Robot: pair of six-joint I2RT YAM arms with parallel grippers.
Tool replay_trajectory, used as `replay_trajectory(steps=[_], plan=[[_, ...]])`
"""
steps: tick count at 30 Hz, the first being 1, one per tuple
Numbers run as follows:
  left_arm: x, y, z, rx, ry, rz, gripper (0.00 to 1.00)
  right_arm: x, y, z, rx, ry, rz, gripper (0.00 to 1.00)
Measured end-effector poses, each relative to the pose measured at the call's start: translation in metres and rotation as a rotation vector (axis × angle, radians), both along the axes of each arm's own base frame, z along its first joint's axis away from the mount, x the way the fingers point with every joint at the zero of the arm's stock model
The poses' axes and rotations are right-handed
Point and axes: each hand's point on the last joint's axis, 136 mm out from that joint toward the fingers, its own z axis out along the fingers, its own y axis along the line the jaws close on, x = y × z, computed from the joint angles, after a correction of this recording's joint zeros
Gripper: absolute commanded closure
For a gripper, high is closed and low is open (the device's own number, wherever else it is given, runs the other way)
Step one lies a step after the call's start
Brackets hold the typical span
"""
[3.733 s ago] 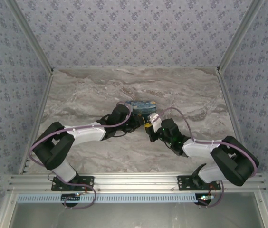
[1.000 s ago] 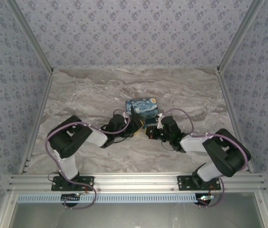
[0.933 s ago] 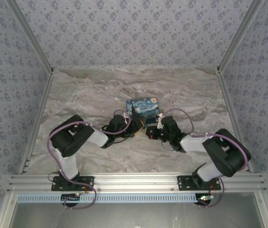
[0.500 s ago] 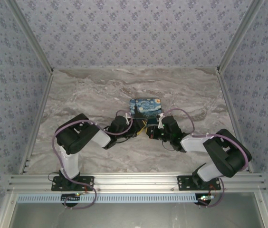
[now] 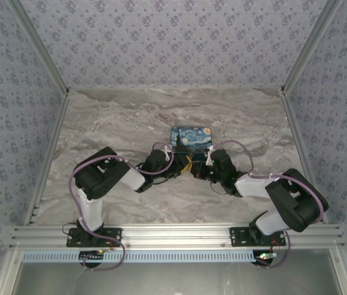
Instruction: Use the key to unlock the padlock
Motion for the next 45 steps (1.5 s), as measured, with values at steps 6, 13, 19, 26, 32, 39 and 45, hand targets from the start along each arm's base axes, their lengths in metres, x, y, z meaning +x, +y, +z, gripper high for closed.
replay_trajectory(steps=[6, 13, 19, 26, 32, 39, 45], plan=[[0.0, 0.0, 0.0, 0.004, 0.0, 0.002, 0.85, 0.001, -0.002, 0.002, 0.005, 0.005, -0.01, 0.96], [-0.001, 0.0, 0.006, 0.006, -0.005, 0.003, 0.9, 0.0, -0.005, 0.008, 0.006, -0.007, -0.01, 0.77], [-0.002, 0.002, 0.003, 0.025, 0.0, 0.007, 0.92, -0.003, -0.011, 0.017, -0.012, -0.056, -0.001, 0.65], [-0.002, 0.006, 0.006, 0.052, 0.0, 0.013, 0.93, -0.009, -0.029, 0.028, -0.146, -0.153, 0.017, 0.45], [-0.005, 0.012, 0.009, 0.094, 0.003, 0.014, 0.94, -0.025, -0.035, 0.041, -0.3, -0.288, 0.097, 0.29], [-0.01, 0.02, 0.016, 0.135, 0.013, 0.017, 0.93, -0.048, -0.022, 0.065, -0.474, -0.542, 0.223, 0.17], [-0.015, 0.025, 0.021, 0.16, 0.032, 0.013, 0.95, -0.081, 0.001, 0.077, -0.697, -0.826, 0.387, 0.11]])
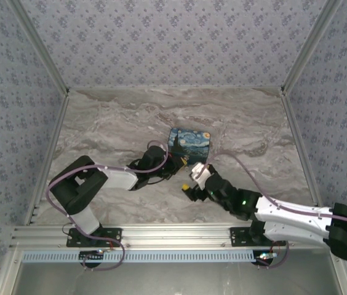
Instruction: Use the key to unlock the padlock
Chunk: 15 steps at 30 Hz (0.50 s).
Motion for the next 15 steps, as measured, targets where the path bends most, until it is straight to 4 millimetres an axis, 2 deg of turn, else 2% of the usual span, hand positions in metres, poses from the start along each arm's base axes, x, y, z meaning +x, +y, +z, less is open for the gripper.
replay_trajectory(steps=[3, 9, 15], plan=[[-0.003, 0.004, 0.0, 0.016, 0.015, 0.001, 0.95, -0.003, 0.0, -0.004, -0.154, -0.121, 0.026, 0.12], [-0.006, 0.01, 0.004, 0.037, 0.034, 0.006, 0.95, 0.003, -0.003, -0.018, -0.432, -0.309, 0.075, 0.12], [-0.004, 0.013, 0.007, 0.037, 0.036, 0.012, 0.95, 0.012, -0.005, -0.016, -0.489, -0.385, 0.085, 0.17]])
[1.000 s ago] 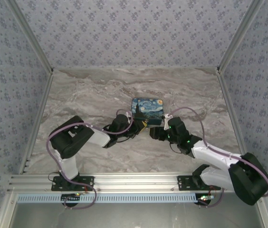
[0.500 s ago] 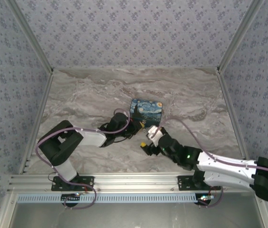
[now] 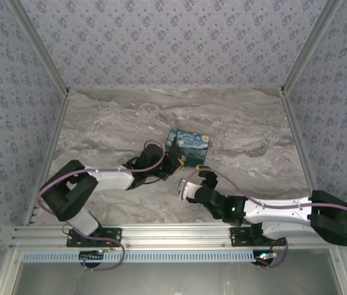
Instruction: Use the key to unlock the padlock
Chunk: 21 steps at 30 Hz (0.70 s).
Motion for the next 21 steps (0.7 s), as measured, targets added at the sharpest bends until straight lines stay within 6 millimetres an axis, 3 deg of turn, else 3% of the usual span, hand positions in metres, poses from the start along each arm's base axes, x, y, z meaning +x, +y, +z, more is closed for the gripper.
replay_trajectory(steps=[7, 14, 21], plan=[[0.0, -0.002, 0.002, -0.007, 0.009, -0.001, 0.95, 0.012, -0.009, 0.001, 0.097, 0.026, -0.018, 0.31], [0.0, -0.004, 0.006, -0.019, 0.009, -0.009, 0.95, 0.018, -0.006, 0.003, 0.142, 0.04, -0.011, 0.35], [0.0, -0.005, 0.006, -0.021, 0.016, -0.006, 0.95, 0.019, 0.001, -0.015, 0.105, 0.072, 0.003, 0.39]])
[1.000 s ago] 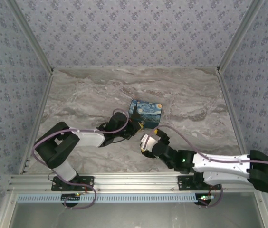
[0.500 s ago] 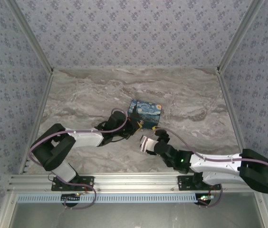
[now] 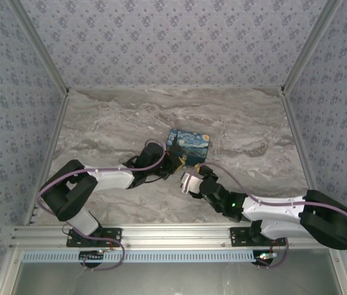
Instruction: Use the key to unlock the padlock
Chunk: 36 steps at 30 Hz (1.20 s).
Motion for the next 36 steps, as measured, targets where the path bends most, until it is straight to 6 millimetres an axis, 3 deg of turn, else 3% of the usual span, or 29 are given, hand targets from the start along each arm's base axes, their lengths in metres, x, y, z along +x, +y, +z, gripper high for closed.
replay_trajectory(steps=[11, 36], plan=[[0.0, 0.0, 0.0, -0.005, 0.008, 0.002, 0.96, 0.006, 0.017, -0.003, 0.008, 0.009, 0.019, 0.5], [0.0, -0.001, 0.001, -0.014, 0.013, 0.004, 0.95, 0.016, 0.026, -0.006, 0.019, 0.003, 0.003, 0.73]])
